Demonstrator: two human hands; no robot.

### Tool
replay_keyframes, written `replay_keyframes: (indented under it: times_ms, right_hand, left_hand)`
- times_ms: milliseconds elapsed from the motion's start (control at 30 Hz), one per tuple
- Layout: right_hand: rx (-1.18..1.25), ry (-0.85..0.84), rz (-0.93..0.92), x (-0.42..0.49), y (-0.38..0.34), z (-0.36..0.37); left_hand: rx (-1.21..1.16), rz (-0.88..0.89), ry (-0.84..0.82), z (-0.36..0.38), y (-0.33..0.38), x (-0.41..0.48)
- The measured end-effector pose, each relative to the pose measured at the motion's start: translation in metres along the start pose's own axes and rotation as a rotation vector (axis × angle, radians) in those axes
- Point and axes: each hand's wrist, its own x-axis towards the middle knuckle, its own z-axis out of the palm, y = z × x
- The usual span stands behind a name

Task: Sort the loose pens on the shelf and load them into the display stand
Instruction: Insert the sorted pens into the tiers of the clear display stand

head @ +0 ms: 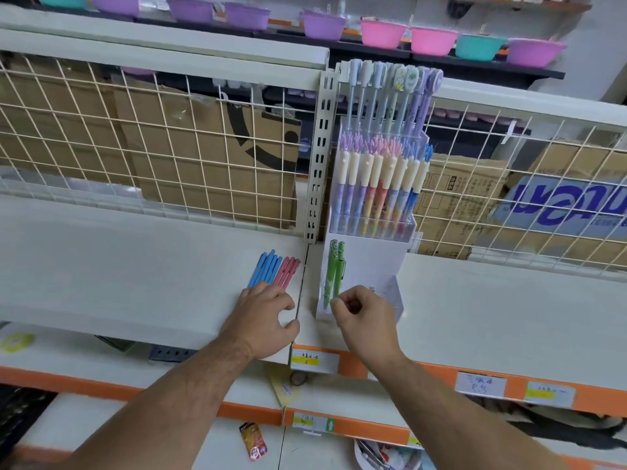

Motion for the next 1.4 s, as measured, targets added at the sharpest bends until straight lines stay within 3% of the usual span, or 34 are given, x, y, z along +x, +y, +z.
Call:
replay_keyframes:
  times_ms: [133,300,433,700,1400]
  right_hand:
    - [-0.079,-0.034,-0.007,-0.019,-0.003,0.028]
    - [-0.199,-0.069,-0.036,-0.023,-0.022,0.073]
    - [-0.231,-0.047,-0.026,-0.014,-0.035,0.104]
    - [-0.333,0.068,0.057,-0.011,-0.033,0.124]
    - [-0.371,0.084,0.064,-0.011,-0.030,0.128]
  left_hand:
    - [-0.113,-0.043,0.074,-0.002,-0.004,0.002]
    - [-0.313,-0.365,0.309,-0.023,-0.021,0.013]
    - [-0.350,-0.534,0.163,-0.034,-0.057,0.034]
    - [-0.143,-0.482,-0.032,-0.034,-0.065,0.057]
    - [-0.009,-0.436,-0.216,-0.037,-0.077,0.076]
